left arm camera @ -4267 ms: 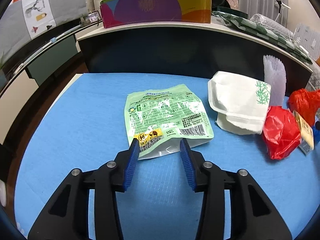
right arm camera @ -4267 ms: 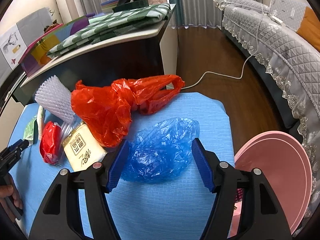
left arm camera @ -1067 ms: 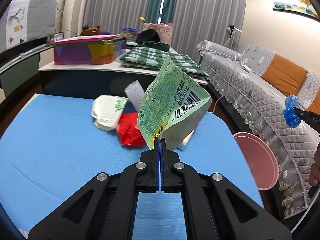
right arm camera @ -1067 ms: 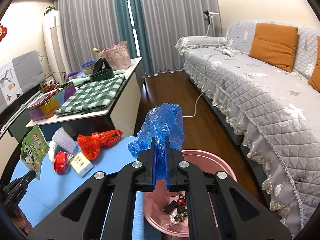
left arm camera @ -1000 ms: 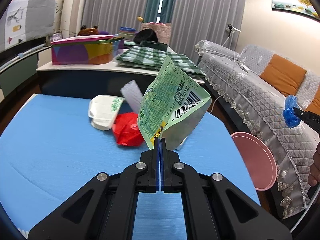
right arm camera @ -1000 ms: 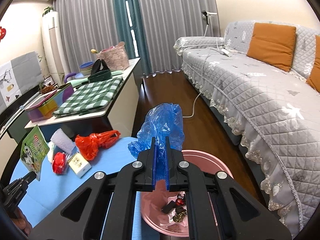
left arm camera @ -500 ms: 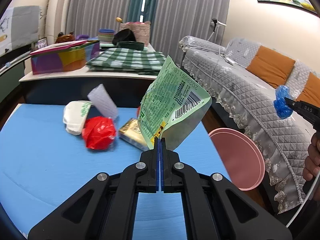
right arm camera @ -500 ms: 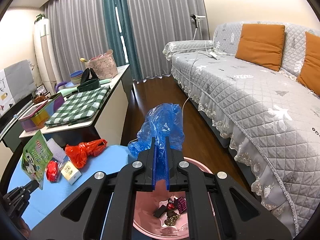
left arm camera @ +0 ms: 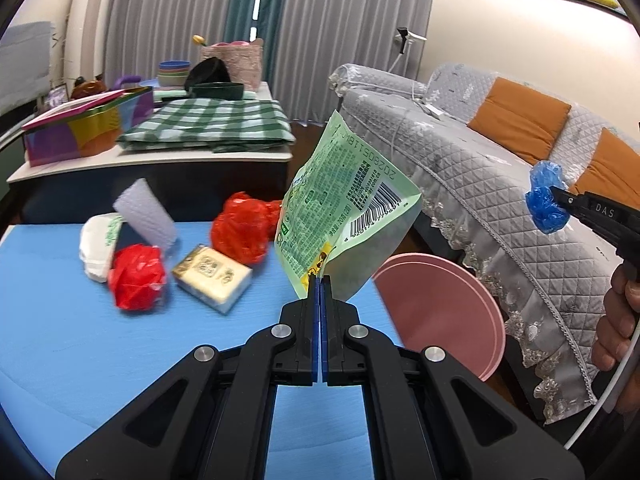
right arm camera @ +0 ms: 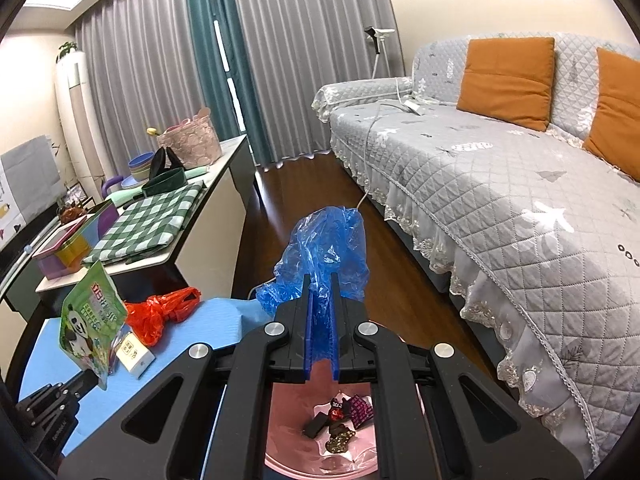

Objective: Collect trash
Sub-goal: 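Carry the green packet and blue bag over the pink bin and open both tools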

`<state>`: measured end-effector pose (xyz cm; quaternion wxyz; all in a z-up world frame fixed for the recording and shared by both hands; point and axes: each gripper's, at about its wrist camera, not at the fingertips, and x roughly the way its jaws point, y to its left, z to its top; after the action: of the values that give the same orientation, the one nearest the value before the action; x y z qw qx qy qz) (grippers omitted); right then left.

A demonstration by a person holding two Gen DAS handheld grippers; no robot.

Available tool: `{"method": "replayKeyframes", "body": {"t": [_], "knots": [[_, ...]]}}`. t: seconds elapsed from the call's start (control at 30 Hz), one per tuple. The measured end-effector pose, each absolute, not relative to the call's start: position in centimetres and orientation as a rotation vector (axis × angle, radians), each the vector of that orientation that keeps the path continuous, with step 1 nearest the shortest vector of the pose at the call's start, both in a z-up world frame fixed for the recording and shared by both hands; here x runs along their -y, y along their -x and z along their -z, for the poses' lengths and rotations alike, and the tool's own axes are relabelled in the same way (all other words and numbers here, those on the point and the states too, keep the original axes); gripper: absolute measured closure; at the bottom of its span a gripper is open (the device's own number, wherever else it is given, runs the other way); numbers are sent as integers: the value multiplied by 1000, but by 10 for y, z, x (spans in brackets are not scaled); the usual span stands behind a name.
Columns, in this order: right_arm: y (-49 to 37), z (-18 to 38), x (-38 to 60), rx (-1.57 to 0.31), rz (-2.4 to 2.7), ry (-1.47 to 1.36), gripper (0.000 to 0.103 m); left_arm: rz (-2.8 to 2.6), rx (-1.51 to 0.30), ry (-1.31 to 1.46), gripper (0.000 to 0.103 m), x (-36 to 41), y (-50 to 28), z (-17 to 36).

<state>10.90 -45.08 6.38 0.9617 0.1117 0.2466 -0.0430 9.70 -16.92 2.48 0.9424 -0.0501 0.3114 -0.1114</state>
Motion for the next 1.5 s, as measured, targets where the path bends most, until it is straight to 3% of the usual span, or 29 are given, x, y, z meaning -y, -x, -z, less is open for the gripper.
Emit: {"method": "replayKeyframes", "body": {"t": [1.27,1.33,1.37,1.4,1.43,1.5], "knots": [[-143,-27,480,-580,121,-248,96,442,-721,111,103,278,-144,1],[-143,-26,481,-585,122,-254,92,466,-743,127,103,280,-146,5],[-145,-25,481,-596,120,-257,83,473,-753,133,102,280,-147,6],[-145,-24,482,-604,125,-257,64,485,-767,145,102,280,-148,9],[-145,-24,482,-604,129,-259,57,490,-779,153,100,279,-150,10],[-144,-24,484,-601,134,-261,54,480,-781,155,99,277,-148,12]]}}
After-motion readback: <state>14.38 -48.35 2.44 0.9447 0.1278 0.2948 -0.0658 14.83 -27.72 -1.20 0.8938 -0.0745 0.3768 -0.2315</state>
